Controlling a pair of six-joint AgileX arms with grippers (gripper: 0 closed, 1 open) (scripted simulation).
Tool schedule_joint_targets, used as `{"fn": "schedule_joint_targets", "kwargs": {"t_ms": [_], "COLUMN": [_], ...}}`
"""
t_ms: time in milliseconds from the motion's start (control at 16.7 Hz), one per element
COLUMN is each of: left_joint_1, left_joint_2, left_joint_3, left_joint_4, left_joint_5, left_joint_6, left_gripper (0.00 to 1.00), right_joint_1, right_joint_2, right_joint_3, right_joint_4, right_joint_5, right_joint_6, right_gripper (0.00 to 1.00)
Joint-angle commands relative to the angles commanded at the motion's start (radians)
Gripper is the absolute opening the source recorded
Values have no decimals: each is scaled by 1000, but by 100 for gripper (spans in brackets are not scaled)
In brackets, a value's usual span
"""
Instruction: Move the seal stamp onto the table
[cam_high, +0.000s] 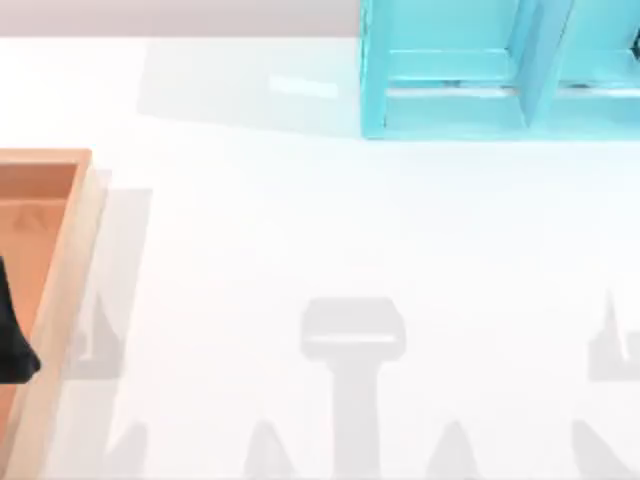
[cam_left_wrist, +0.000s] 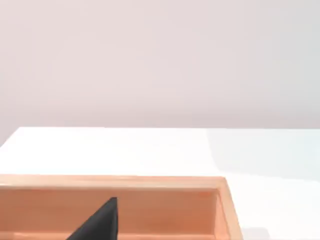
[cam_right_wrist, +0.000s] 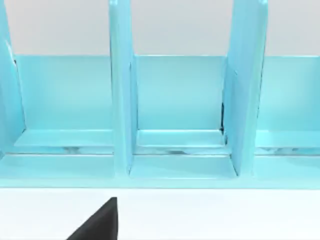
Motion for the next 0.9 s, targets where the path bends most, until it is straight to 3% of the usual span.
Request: {"fn": "schedule_joint_targets", "kwargs": {"t_ms": [240, 420, 900], "left_joint_1": [13, 53, 185], "left_joint_2": [33, 161, 894], "left_joint_3": [32, 153, 691], "left_joint_4": [-32, -151, -662], "left_joint_5": [0, -1, -2], "left_joint_6": [14, 57, 199], "left_gripper": [100, 100, 100], "right_joint_1": [0, 0, 0], "right_joint_2": [0, 0, 0], "right_joint_3": [0, 0, 0], "right_joint_4": [0, 0, 0], "right_joint_5": [0, 0, 0], "right_joint_6": [0, 0, 0], "right_gripper": [100, 100, 100]}}
